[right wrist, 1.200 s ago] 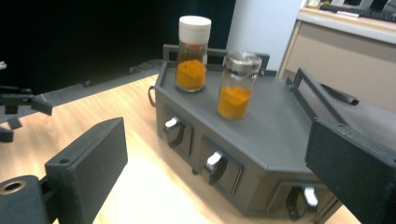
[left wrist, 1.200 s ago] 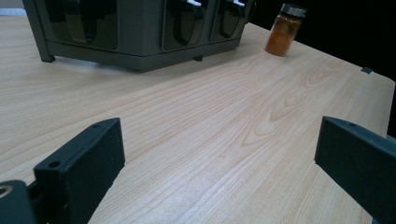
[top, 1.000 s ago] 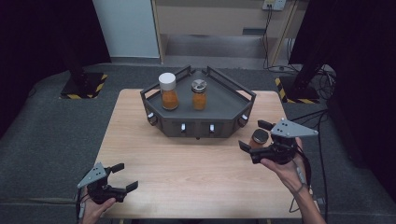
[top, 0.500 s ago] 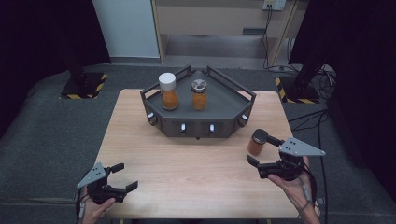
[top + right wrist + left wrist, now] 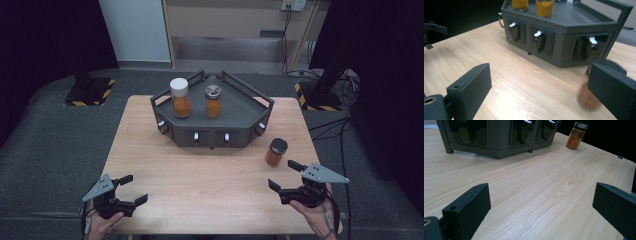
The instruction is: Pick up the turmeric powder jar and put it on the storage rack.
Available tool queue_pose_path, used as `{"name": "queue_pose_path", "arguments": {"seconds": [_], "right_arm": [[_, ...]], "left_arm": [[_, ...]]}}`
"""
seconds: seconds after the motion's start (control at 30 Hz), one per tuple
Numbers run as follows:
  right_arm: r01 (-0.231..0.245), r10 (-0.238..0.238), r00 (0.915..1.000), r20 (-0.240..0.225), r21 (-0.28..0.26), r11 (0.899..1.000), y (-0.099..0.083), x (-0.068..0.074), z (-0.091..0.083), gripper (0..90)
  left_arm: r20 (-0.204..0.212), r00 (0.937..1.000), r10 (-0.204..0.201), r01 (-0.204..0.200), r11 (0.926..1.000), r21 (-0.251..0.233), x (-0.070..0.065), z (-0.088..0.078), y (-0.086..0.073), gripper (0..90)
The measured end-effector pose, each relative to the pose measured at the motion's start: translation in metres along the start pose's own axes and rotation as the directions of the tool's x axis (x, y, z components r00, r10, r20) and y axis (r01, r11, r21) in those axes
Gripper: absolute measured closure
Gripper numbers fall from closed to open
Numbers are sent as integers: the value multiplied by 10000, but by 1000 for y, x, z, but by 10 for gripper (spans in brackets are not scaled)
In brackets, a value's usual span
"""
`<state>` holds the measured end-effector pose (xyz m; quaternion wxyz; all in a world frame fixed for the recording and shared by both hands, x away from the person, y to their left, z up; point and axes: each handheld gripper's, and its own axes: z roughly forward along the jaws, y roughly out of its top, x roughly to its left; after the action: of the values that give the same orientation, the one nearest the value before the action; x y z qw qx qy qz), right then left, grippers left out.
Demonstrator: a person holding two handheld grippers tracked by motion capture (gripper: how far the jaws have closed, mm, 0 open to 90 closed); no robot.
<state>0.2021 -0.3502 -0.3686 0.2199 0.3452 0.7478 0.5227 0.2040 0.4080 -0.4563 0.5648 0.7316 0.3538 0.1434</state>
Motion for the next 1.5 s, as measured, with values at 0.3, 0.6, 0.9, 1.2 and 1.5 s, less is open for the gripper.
{"name": "queue_pose_path", "arguments": {"seconds": [0.3,0.6,0.9,1.2,1.5], "right_arm": [[25,-23,9996,276,-62,10000,-23,3,-4,58],[-223,219,9995,238,182,9996,-43,2,-6,55],[-231,228,9995,241,131,9996,-53,0,-5,59],[36,-39,9995,317,116,9999,-60,1,-1,61],[-100,95,9994,344,127,9999,-61,-1,-2,61]], "left_arm": [[5,10000,18,-18,10000,17,0,1,0,7],[-1,10000,32,-32,10000,13,0,0,0,7],[40,10000,87,-87,10000,-10,0,0,0,8],[42,9999,120,-120,9999,-49,-1,0,0,8],[55,9998,174,-174,9998,-17,-1,0,0,8]]}}
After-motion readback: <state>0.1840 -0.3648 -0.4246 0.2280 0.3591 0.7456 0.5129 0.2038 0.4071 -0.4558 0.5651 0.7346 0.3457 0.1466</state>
